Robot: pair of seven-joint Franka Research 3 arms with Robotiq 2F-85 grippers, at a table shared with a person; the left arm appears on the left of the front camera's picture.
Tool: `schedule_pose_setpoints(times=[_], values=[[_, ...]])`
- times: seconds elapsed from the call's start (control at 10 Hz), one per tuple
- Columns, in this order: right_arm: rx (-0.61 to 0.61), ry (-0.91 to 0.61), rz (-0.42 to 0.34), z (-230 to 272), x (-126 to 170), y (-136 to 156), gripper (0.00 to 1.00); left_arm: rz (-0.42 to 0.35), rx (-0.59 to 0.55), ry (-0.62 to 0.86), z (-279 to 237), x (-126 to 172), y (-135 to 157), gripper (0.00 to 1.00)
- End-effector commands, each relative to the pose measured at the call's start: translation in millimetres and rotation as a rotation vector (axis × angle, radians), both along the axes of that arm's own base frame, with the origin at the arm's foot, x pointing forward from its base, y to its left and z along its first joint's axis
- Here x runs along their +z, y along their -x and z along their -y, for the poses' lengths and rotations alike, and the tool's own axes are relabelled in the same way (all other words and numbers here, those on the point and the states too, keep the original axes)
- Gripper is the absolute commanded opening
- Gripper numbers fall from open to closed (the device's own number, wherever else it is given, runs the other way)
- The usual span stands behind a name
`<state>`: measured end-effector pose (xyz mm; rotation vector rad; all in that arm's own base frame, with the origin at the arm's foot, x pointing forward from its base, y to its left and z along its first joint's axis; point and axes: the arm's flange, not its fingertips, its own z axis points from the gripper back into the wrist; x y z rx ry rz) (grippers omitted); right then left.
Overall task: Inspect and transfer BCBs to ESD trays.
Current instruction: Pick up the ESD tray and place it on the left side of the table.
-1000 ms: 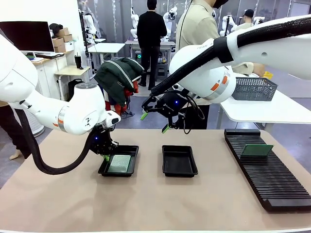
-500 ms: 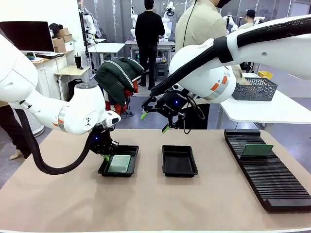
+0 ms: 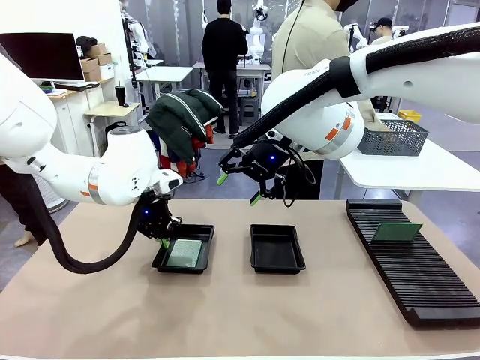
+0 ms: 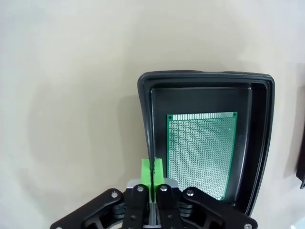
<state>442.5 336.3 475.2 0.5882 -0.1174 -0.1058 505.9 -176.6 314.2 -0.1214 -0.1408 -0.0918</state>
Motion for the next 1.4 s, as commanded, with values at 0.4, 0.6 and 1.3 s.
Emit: schedule_pose_setpoints(times=[0.4,0.6,1.3], values=[[-0.022,0.016,0.003,-2,-1,-1,1.00,-0.069,-0.030,0.217,-55,18,-2,0.03],[-0.022,0.016,0.003,-2,-1,-1,1.00,-0.037,-0.014,0.261,-77,23,0,0.03],[-0.022,0.016,0.003,-2,-1,-1,1.00,0.038,-0.006,0.402,-180,28,12,0.03]])
